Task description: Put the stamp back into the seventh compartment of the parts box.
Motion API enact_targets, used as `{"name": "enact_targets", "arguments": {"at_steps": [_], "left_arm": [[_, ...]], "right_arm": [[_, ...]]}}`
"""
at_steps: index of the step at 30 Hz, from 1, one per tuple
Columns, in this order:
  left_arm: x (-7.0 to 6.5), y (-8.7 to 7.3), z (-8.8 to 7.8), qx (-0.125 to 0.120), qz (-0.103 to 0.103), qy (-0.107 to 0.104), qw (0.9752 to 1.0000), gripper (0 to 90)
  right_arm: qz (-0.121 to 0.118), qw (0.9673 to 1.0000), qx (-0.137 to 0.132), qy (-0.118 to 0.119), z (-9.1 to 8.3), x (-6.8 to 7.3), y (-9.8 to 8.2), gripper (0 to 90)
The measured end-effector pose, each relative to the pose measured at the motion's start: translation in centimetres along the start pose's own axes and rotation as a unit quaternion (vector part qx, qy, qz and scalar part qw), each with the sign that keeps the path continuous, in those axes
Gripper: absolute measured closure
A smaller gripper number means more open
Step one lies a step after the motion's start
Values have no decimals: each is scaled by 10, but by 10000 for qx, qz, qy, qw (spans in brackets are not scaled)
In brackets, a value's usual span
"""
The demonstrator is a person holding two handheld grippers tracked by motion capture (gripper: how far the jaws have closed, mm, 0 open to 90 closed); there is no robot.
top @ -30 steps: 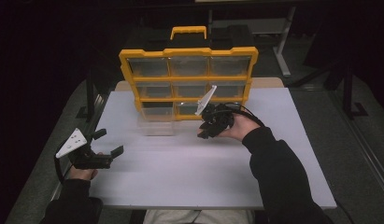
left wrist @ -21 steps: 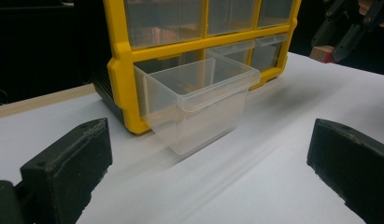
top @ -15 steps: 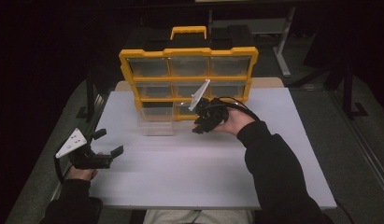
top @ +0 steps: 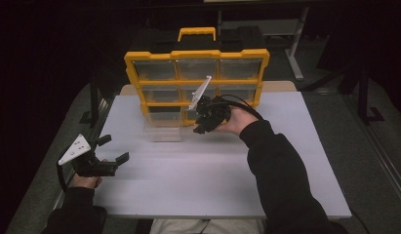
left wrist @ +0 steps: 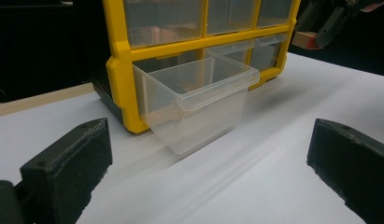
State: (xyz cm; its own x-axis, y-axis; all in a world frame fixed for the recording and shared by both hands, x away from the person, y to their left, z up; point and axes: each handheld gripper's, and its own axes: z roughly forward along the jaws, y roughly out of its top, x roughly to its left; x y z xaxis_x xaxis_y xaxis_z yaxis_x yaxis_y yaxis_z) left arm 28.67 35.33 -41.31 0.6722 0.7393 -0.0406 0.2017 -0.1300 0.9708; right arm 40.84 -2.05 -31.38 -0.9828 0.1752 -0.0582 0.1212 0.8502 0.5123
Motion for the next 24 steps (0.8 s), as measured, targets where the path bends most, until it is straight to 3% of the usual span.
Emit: {"name": "enact_targets", "arguments": {"at_steps": [24], "left_arm": [[1, 0, 1, 1, -5, -23, 10000, 0]], "right_arm": [[-90, 10000, -4, -38, 4, -13, 31, 652]]}}
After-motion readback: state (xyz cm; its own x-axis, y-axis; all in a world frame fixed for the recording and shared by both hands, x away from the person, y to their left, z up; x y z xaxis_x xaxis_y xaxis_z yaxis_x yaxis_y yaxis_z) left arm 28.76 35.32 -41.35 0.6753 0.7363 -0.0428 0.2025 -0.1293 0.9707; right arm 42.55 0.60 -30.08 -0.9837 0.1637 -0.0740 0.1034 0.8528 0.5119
